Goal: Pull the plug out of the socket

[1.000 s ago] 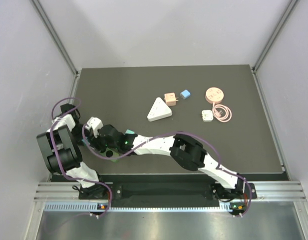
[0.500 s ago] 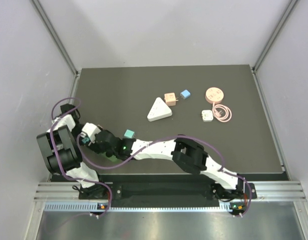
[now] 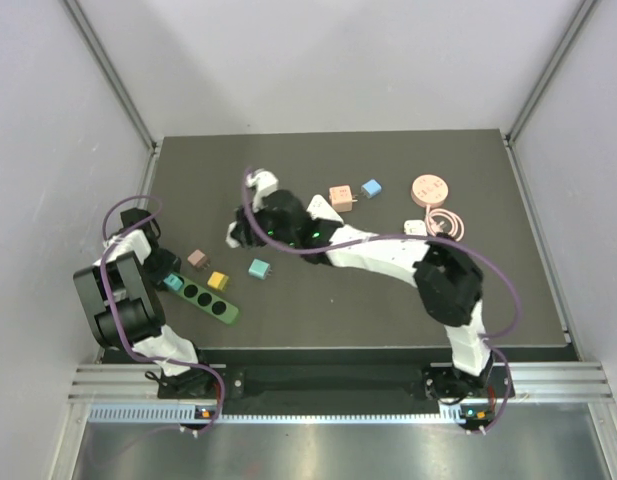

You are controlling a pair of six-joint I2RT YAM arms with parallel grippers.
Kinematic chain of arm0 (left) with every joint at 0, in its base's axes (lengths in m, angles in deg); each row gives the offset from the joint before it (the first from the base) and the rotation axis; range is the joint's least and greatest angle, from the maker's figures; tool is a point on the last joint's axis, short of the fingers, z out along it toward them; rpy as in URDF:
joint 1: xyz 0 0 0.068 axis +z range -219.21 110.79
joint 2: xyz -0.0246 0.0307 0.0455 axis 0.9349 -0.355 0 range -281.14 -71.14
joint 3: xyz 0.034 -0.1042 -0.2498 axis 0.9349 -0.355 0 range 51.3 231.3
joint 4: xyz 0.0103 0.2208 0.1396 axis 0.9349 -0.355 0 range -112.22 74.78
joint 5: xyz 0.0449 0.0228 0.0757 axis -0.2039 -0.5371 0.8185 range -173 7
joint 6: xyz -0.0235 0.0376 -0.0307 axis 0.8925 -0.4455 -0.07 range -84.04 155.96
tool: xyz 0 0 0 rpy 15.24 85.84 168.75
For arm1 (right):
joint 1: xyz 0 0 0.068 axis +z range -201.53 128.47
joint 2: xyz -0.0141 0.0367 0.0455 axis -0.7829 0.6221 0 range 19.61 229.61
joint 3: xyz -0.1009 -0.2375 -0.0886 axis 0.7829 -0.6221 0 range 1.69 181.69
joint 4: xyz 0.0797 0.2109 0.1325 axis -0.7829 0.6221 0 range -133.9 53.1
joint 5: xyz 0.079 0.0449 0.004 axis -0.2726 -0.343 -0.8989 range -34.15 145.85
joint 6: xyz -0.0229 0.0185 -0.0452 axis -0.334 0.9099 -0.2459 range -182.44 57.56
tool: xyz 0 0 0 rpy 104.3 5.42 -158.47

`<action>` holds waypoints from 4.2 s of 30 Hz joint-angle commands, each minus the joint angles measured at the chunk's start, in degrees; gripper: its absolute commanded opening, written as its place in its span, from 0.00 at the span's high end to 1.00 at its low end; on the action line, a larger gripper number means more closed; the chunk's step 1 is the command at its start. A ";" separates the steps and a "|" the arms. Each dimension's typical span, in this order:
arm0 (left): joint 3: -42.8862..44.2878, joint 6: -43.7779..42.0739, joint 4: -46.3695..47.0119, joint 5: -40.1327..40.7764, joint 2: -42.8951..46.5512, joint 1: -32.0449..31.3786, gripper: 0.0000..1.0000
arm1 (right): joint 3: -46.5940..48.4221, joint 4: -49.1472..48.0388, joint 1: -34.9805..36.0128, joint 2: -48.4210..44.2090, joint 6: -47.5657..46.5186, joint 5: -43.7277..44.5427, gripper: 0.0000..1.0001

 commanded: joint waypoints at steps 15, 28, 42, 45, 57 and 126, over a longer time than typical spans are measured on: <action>-1.84 -0.27 -1.51 -0.64 2.34 -0.98 1.00 | -31.28 28.09 -36.35 -29.78 4.54 -7.02 1.00; -2.54 -0.10 -0.99 -0.30 1.99 -1.95 1.00 | -47.75 33.54 -53.66 -46.16 4.73 -1.22 0.92; -2.28 -1.50 -1.34 -1.60 3.92 -3.18 1.00 | -47.05 28.27 -56.23 -41.40 2.54 -3.59 0.35; -1.41 -2.21 -1.16 -3.45 2.70 -3.09 0.96 | -46.00 27.56 -56.14 -42.02 1.22 -4.99 0.12; 0.18 -3.52 -3.01 -3.10 3.92 -1.60 0.45 | -33.54 25.37 -34.74 -41.86 -4.32 5.71 0.00; -5.00 -5.37 7.72 -21.74 -2.50 11.85 1.00 | 31.08 -5.22 14.26 30.22 -25.86 0.44 0.00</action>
